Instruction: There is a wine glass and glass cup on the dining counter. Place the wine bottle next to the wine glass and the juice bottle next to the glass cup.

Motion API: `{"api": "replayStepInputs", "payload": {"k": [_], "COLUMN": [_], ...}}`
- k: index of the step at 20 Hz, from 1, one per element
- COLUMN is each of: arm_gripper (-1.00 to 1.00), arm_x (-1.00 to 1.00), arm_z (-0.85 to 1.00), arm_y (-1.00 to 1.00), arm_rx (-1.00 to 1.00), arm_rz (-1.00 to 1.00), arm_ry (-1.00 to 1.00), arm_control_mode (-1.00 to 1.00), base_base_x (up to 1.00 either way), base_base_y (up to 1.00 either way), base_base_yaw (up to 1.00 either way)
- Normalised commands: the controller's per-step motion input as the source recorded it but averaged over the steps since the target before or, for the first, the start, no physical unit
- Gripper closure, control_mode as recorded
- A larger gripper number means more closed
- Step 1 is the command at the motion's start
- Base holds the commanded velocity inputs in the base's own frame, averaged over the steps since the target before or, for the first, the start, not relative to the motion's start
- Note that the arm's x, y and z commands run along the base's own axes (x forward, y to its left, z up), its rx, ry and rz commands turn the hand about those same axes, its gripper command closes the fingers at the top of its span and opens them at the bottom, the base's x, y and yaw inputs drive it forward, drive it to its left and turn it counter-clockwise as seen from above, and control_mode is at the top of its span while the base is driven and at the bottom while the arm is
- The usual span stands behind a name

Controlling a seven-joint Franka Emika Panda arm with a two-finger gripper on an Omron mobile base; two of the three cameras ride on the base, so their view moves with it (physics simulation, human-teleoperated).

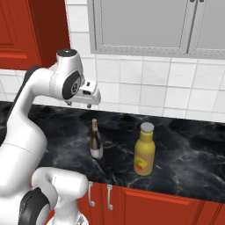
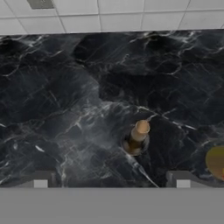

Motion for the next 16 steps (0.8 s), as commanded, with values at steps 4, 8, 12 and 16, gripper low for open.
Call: {"api": "replayStepInputs", "payload": {"k": [4, 8, 12, 16], "arm_gripper": [-1.0, -1.0, -1.0, -1.0], "arm_x": [-0.26, -0.22, -0.19, -0.11], "arm_z": [0.0, 0.0, 0.0, 0.0], "arm_y": [-0.36, -0.43, -0.46, -0.38], "arm_rx": [0.0, 0.0, 0.0, -0.01], "arm_rz": [0.0, 0.0, 0.0, 0.0], "arm_ry": [-0.03, 0.0, 0.0, 0.0], "arm_control_mode": [-1.0, -1.0, -1.0, -1.0], "base_base_x": [0.0, 0.0, 0.0, 0.0], "base_base_y": [0.0, 0.0, 0.0, 0.0], "base_base_yaw": [0.0, 0.0, 0.0, 0.0]}}
